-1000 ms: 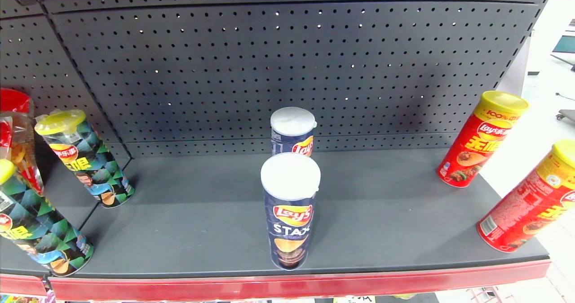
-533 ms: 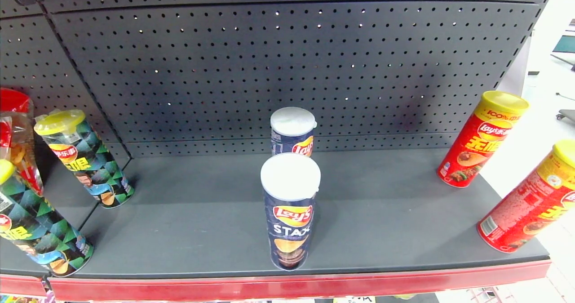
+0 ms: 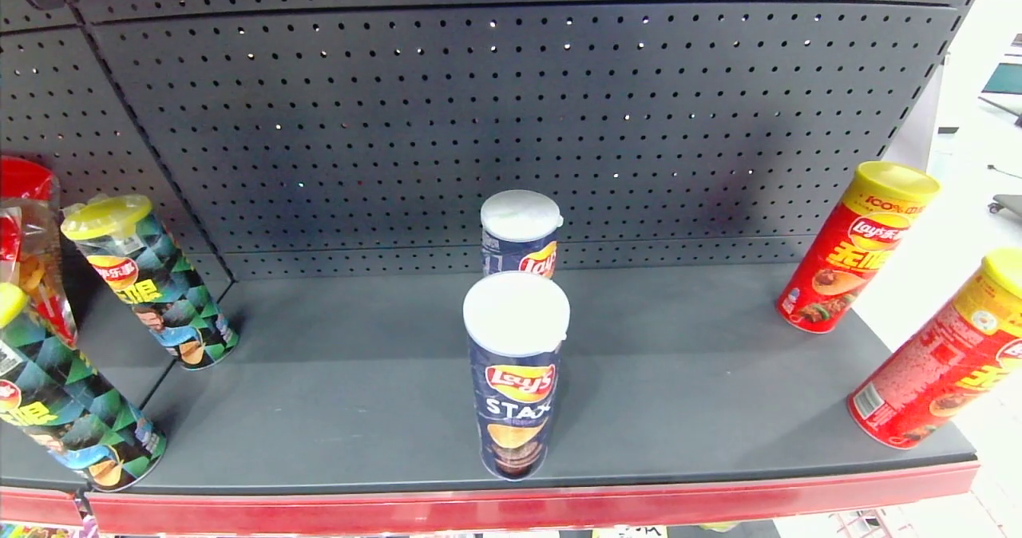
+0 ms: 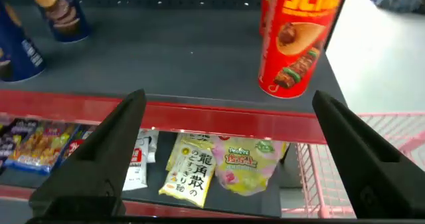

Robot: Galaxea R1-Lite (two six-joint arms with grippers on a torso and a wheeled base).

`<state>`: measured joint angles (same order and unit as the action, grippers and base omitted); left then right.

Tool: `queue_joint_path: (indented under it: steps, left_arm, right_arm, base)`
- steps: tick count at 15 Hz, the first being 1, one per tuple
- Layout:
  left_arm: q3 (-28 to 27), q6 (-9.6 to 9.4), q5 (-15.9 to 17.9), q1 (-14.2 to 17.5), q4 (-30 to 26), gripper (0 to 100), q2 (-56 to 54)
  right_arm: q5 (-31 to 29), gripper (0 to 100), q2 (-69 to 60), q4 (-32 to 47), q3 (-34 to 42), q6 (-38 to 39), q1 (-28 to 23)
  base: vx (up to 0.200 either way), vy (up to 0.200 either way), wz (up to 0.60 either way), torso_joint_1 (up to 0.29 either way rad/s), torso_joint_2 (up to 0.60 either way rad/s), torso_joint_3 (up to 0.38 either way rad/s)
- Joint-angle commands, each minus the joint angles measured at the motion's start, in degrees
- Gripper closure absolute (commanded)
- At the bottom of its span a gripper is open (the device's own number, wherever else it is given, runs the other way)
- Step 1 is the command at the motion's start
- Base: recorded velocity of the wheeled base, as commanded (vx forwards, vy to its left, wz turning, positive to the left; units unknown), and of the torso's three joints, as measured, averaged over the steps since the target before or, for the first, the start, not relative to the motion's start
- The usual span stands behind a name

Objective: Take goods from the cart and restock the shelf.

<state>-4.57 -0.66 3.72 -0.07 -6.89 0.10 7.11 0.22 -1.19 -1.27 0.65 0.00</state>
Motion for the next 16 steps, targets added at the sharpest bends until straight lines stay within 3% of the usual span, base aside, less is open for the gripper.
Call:
queue_joint_path:
  steps: [1,6,7,16]
  left_arm:
    - [0.1,-0.04,-0.2,0.0,0.0,0,-0.1]
    - [0.1,0.04,0.3,0.0,0.0,0,-0.1]
    - [0.1,-0.04,0.4,0.0,0.0,0,-0.1]
    - [0.2,0.04,0.1,0.0,0.0,0,-0.1]
  right_arm:
    - [1.9,0,-0.2,-0.3,0.6,-1.9,0.0]
    - [-0.1,0,-0.2,-0.8,1.3,-4.8,-0.1]
    - [-5.0,0,0.0,1.3,1.2,0.0,0.0]
    - [-4.1,0,-0.1,1.3,1.3,-0.5,0.0]
  base:
    - [0.000,0.000,0.00,0.000,0.00,0.000]
    - [0.000,0.000,0.00,0.000,0.00,0.000]
    - [0.000,0.000,0.00,0.000,0.00,0.000]
    - [-0.044,0.000,0.00,0.000,0.00,0.000]
